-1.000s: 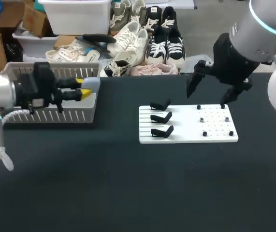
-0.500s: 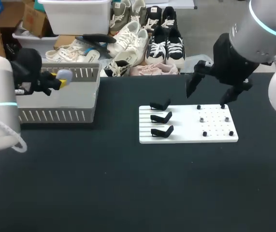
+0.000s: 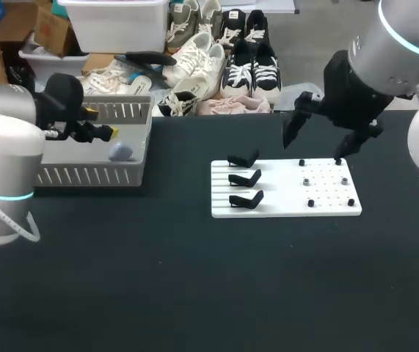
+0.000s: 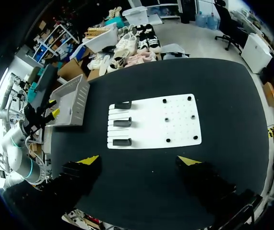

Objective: Pick up each earbud case from the left stands, insert the matching earbuds, close the lid, and place the case in the box.

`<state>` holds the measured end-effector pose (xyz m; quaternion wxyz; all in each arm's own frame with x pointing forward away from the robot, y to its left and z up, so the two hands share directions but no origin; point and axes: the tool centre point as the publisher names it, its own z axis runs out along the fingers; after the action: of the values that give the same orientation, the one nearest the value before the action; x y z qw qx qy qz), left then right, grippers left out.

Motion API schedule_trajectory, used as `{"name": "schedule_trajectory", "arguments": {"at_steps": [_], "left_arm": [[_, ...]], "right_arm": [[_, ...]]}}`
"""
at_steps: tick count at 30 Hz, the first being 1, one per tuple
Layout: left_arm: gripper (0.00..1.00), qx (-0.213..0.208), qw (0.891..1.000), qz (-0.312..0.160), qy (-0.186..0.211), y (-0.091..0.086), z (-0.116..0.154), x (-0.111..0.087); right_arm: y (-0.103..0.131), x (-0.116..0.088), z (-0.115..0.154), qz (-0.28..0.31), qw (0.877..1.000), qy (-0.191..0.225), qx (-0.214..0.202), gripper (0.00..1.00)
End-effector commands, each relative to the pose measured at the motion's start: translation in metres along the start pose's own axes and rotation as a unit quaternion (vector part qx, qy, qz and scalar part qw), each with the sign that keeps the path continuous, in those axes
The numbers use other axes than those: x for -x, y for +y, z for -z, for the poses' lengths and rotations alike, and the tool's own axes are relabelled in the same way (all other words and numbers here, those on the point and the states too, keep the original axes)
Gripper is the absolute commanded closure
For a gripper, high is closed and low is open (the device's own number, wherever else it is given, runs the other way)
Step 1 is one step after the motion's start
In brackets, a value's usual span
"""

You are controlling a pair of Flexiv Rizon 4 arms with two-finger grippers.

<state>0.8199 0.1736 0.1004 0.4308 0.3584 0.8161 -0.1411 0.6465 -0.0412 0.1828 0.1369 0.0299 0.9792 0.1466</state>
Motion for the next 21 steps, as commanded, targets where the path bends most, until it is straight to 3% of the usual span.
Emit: {"name": "schedule_trajectory", "arguments": {"at_steps": [1, 10, 21], "left_arm": [[0.0, -0.025, 0.999, -0.009, -0.047, -0.024, 0.042, 0.001], [0.0, -0.141, 0.982, -0.045, -0.115, -0.096, 0.08, 0.01], [0.0, -0.141, 0.982, -0.045, -0.115, -0.096, 0.08, 0.01]], "right_arm": [[-0.001, -0.003, 0.001, -0.002, 1.0, -0.005, -0.001, 0.0], [-0.001, -0.003, 0.001, -0.002, 1.0, -0.005, -0.001, 0.0], [-0.001, -0.003, 0.001, -0.002, 1.0, -0.005, -0.001, 0.0]]}}
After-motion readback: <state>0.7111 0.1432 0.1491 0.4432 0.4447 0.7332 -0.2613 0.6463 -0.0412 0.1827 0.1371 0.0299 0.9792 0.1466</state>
